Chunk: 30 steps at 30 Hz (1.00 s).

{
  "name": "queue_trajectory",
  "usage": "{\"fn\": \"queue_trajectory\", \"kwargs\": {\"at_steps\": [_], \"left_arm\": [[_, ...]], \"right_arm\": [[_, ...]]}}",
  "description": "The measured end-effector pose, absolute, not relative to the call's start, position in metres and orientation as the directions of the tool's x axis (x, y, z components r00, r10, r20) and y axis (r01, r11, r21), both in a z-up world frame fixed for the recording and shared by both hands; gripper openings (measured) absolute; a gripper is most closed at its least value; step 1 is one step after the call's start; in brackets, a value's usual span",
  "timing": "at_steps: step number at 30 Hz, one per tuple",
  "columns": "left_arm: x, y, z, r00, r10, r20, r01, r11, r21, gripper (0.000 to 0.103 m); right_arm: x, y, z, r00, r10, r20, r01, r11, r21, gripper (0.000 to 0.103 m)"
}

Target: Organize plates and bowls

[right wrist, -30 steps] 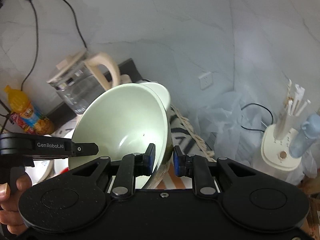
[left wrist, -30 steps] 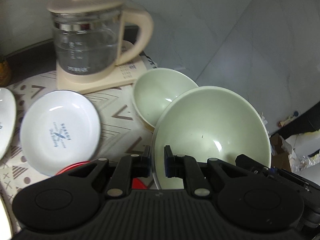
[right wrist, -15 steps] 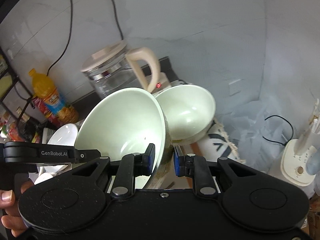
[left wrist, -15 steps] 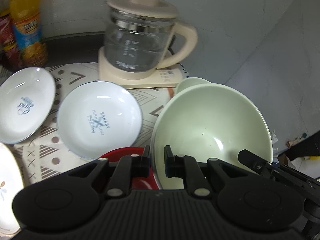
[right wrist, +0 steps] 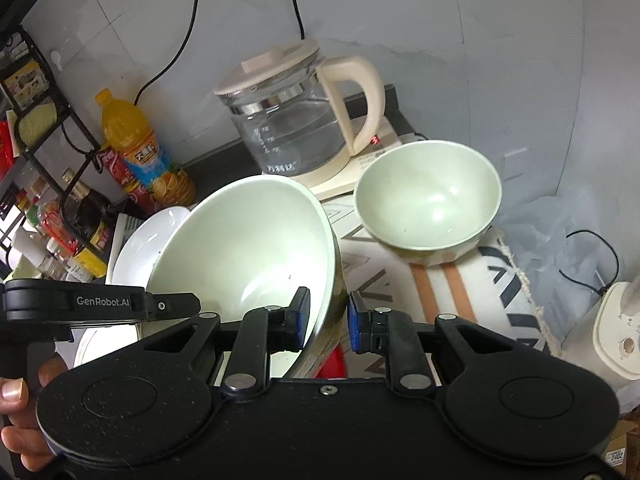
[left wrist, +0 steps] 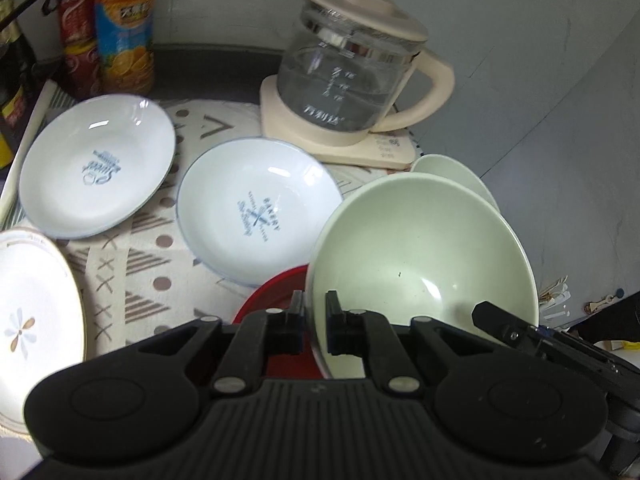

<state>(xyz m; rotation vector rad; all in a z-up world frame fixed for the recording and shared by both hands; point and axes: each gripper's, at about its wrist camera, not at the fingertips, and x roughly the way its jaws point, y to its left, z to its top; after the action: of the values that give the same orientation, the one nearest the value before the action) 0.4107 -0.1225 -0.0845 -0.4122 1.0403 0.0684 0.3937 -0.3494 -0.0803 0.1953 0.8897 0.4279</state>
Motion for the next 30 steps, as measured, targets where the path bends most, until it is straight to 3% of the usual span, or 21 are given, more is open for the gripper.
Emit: {"fn": "queue_trajectory", "kwargs": {"at_steps": [16, 30], "left_arm": [[0.393, -0.108, -0.112, 0.429, -0.171, -0.887, -0.286, 0.906, -0.313, 0.006], [0.4, -0.111, -0.133, 0.324, -0.154, -0.934, -0.309, 0.915, -0.258, 0.01]], "right_arm": [[0.376, -0.325, -0.094, 0.526, 0.398, -0.751, -0.29, 0.915, 0.282, 0.021], [0.38, -0.325, -0.122, 0.509, 0.351, -0.786, -0.254, 0.934, 0.252, 0.008]]}}
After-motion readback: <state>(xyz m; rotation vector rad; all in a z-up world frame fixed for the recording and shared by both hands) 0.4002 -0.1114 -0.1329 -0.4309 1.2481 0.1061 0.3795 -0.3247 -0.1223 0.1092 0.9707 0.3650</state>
